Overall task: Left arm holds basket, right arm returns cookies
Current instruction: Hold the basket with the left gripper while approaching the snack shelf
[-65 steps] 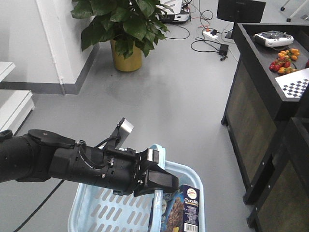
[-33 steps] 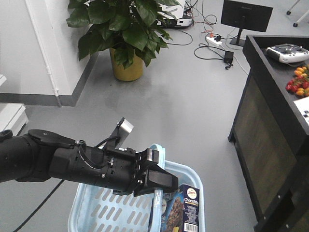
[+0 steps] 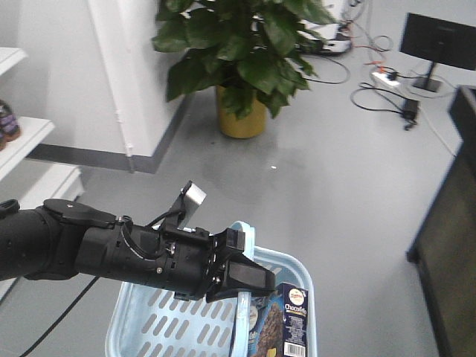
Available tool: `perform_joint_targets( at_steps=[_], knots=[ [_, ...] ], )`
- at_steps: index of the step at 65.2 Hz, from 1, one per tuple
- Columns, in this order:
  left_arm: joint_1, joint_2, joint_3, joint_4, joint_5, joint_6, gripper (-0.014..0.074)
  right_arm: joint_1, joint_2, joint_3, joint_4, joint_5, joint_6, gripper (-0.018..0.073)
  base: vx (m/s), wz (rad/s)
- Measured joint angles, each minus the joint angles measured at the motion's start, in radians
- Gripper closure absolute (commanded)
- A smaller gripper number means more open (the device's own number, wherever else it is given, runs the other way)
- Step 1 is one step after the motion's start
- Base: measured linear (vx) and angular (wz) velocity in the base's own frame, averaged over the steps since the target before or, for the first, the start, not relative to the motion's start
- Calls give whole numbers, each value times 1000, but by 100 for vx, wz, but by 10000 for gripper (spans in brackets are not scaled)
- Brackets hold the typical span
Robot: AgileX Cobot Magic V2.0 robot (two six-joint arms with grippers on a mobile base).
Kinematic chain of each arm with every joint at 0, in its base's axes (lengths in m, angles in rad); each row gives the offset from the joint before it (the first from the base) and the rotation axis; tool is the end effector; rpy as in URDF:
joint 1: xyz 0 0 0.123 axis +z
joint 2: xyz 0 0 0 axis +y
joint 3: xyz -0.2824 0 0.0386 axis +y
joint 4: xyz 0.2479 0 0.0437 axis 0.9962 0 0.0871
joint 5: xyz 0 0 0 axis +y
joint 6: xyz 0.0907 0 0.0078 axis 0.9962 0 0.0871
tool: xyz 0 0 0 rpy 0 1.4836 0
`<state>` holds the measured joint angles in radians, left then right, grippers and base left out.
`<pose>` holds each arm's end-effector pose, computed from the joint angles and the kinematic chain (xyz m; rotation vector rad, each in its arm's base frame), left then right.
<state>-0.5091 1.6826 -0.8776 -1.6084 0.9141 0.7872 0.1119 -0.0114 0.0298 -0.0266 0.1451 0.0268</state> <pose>0.2414 -0.2174 0.2165 0.1648 2.5140 -1.6818 0.0563 0.0060 0.1904 -0.0888 1.6453 0.0826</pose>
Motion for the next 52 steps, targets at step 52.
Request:
perform_joint_targets(
  at_steps=[52],
  knots=[
    [0, 0, 0, 0, -1, 0, 603, 0, 0, 0, 0, 0, 0, 567, 20, 52]
  ],
)
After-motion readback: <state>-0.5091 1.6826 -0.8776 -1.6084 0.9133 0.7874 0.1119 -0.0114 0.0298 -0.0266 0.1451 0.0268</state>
